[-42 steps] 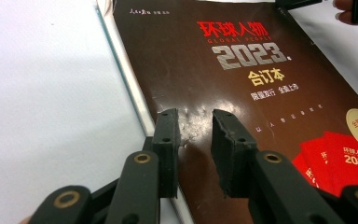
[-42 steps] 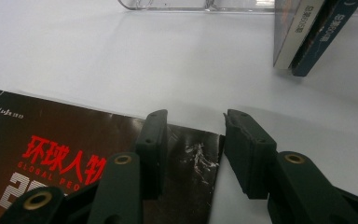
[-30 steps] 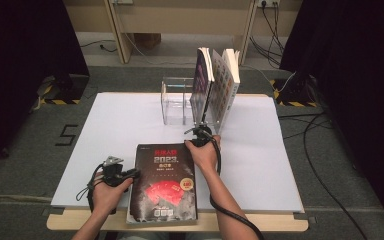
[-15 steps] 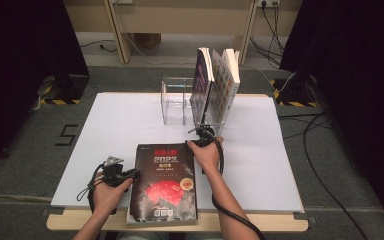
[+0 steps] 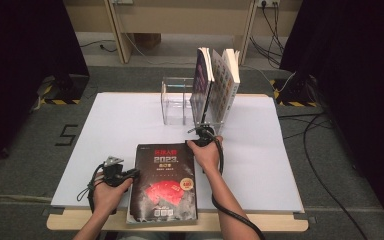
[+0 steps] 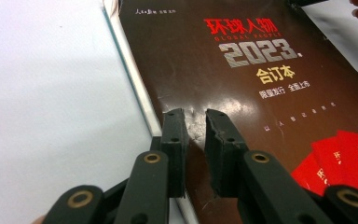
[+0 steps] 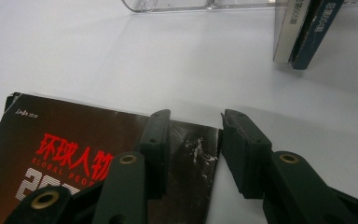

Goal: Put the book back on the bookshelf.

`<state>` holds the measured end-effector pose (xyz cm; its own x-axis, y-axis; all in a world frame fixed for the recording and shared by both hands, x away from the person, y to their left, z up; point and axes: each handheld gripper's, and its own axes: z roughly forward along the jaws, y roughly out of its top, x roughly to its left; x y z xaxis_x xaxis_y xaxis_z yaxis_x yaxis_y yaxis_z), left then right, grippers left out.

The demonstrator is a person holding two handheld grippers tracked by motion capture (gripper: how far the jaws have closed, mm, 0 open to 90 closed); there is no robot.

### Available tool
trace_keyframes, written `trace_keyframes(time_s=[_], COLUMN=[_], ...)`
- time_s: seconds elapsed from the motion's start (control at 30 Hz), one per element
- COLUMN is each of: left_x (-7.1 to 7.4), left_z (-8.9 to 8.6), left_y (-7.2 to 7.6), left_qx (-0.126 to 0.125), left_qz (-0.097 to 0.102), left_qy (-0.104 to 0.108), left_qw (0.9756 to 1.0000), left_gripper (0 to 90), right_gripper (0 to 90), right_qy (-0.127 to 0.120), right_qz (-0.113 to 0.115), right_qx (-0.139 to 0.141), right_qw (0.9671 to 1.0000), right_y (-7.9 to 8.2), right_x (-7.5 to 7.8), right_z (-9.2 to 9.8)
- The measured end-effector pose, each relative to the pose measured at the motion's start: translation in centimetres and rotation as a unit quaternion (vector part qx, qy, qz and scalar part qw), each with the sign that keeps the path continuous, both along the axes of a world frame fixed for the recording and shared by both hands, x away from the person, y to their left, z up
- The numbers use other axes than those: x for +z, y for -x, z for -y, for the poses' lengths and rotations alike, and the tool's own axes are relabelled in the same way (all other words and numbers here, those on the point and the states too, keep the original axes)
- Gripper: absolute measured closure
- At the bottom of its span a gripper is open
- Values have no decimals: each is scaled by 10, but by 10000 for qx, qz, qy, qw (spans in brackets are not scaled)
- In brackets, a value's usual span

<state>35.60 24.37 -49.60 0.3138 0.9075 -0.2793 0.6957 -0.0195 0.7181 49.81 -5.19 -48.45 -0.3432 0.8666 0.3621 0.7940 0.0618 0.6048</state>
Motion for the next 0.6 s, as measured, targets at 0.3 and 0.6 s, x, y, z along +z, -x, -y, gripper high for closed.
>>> trace_keyframes(time_s=[0.3,0.6], left_x=[0,0], left_z=[0,0], left_y=[0,0], left_qx=[-9,-7], left_qz=[3,9], left_qy=[-24,-20], left_qw=[10000,10000], left_gripper=[772,772], right_gripper=[615,603], right_qy=[-82,-192], right_qz=[197,256], right_qx=[-28,-29], right_qw=[9998,9995], right_y=[1,-1], right_x=[-4,-6], right_z=[1,1])
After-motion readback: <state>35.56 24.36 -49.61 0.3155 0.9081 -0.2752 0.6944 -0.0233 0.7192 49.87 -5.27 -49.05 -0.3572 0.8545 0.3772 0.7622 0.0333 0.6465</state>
